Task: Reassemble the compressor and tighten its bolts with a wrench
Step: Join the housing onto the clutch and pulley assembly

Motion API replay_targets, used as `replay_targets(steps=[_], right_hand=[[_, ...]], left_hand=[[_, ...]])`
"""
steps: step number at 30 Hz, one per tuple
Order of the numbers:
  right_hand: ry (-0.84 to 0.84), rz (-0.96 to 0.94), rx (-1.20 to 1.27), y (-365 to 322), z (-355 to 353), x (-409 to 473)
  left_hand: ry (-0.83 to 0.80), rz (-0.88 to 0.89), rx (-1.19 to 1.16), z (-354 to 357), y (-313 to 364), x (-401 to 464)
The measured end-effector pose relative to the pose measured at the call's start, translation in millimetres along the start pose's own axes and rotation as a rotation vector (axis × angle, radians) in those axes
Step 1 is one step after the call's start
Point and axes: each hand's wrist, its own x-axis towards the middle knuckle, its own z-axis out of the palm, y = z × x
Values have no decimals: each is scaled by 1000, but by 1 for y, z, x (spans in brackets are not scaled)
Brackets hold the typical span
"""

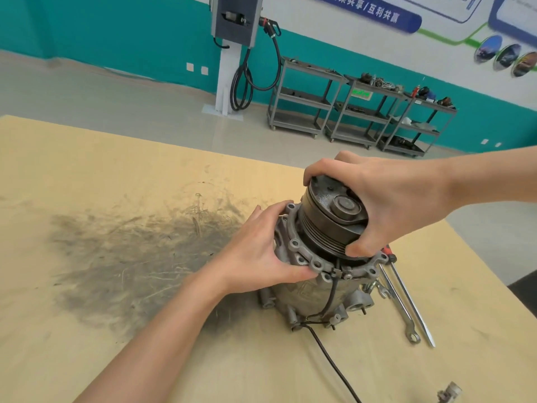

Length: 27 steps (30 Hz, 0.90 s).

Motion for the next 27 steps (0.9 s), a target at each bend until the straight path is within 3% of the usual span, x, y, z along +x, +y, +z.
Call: replay_targets(steps=[14, 18, 22, 27], right_hand=[[50, 52, 152, 13, 15, -4], [166, 75, 143, 9, 26, -16], [255, 127, 34, -1, 33, -21], [181, 144, 8, -5, 26, -8]], left_hand=[[-32, -29, -45, 1, 0, 2], [-90, -76, -4, -7, 2, -1], [-31, -86, 3, 4, 10, -1], [-33, -76, 27, 7, 13, 5]])
